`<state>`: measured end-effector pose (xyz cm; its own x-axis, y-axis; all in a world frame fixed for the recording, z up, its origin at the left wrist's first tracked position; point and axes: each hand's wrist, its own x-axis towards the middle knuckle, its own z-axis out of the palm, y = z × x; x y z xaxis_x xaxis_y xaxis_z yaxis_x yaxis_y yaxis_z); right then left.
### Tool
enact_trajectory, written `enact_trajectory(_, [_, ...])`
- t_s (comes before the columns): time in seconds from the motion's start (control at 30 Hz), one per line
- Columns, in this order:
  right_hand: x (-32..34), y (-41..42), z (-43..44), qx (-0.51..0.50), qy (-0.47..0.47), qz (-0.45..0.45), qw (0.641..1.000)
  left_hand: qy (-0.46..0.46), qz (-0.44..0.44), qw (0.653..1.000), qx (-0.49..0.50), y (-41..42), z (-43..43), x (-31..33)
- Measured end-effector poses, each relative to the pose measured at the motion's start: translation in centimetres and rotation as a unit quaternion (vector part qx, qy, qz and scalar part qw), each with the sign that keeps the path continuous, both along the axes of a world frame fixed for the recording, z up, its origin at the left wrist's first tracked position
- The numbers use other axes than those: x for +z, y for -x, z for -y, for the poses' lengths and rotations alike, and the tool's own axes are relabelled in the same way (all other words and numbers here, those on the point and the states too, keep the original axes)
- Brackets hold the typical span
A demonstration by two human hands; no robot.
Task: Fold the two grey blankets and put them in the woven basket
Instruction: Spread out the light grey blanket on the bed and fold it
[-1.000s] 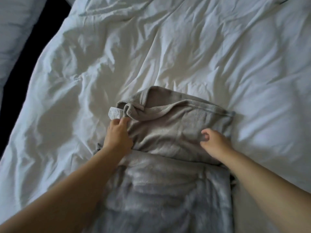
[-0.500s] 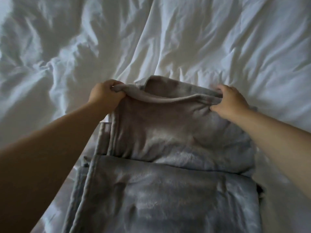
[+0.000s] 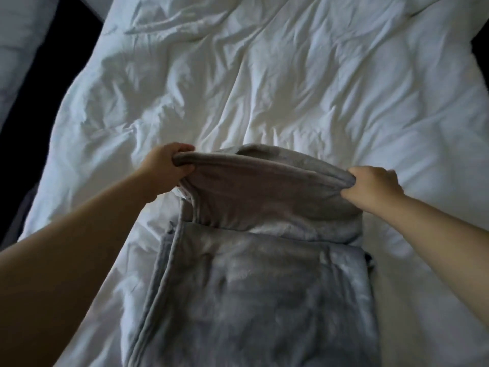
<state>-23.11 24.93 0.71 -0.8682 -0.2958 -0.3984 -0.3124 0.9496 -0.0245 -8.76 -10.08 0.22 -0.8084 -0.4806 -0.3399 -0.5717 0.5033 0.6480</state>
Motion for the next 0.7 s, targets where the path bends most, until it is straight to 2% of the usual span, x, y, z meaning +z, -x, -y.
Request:
enact_trajectory(0.1, [2.9, -5.7, -1.6, -0.001, 0.067, -0.055, 0.996, 0.027, 0.022, 0.999, -0.034, -5.0, -1.5, 3.3])
enact_trajectory(0.17, [4.5, -10.9, -2.8, -0.016, 0.101, -0.089, 0.991, 0.06, 0.012, 0.998, -0.016, -9.3, -2.9, 4.9])
enact_trajectory(0.27, [4.7, -19.1, -5.2, 0.02, 0.143, -0.115, 0.983, 0.08, -0.007, 0.988, 0.132, -17.0, -5.5, 4.3])
enact_trajectory(0.3, [4.0, -21.8, -6.1, 0.041, 0.139, -0.076, 0.986, 0.034, 0.016, 0.979, 0.202, -19.5, -6.7, 3.7])
enact_trajectory(0.37, [1.9, -26.3, -7.7, 0.036, 0.095, 0.08, 0.992, -0.149, 0.061, 0.93, 0.331, -23.4, -9.1, 2.3])
enact_trajectory(0.4, [0.5, -28.0, -8.7, 0.019, 0.067, 0.146, 0.987, -0.229, 0.085, 0.898, 0.366, -24.8, -10.2, 1.4])
enact_trajectory(0.47, [-1.6, -30.0, -10.5, -0.028, 0.039, 0.218, 0.975, -0.296, 0.11, 0.865, 0.389, -26.6, -11.6, 0.0])
enact_trajectory(0.57, [-2.5, -30.9, -11.6, -0.121, 0.045, 0.224, 0.966, -0.317, 0.104, 0.851, 0.406, -27.1, -12.7, -0.6])
enact_trajectory(0.7, [-3.2, -30.7, -11.7, -0.136, 0.045, 0.198, 0.97, -0.4, 0.111, 0.823, 0.387, -25.7, -12.8, -1.5])
